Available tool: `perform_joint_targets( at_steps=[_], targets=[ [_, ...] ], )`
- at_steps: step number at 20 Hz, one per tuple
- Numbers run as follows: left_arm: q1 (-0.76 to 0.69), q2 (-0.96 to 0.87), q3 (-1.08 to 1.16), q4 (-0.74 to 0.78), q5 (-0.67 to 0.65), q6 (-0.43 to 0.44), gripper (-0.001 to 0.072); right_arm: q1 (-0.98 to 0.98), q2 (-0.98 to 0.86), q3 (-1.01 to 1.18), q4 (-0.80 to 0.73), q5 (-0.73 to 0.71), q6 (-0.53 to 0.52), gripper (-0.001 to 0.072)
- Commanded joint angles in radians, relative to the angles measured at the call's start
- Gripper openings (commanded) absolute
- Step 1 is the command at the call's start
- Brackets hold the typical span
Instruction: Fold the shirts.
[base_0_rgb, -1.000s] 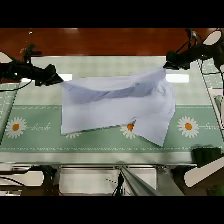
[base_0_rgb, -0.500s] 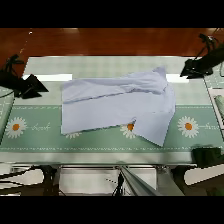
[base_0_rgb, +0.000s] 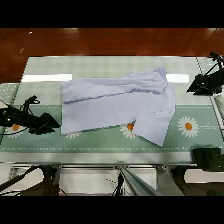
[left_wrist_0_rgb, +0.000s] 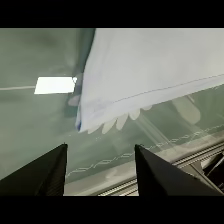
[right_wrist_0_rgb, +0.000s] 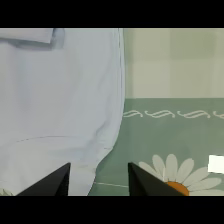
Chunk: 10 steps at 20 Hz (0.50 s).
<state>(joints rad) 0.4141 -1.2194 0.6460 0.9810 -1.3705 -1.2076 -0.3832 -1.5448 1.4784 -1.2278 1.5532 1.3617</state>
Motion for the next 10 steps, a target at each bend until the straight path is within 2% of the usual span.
perform_joint_targets(
  at_steps=[1, 6, 10],
  targets=[
    [0.002, 0.011, -0.107, -0.093, 0.088, 0.045, 0.0507, -0.008, 0.018, -0.053, 0.021, -0.017, -0.014, 0.0427],
    [-0.011, -0.014, -0.130, -0.093, 0.143, 0.044, 0.0508, -0.008, 0.018, -0.053, 0.022, -0.021, -0.017, 0.0427],
    [-0.081, -0.029, -0.130, -0.173, 0.264, 0.043, 0.0507, -0.008, 0.018, -0.053, 0.027, -0.008, -0.016, 0.0427]
  ],
)
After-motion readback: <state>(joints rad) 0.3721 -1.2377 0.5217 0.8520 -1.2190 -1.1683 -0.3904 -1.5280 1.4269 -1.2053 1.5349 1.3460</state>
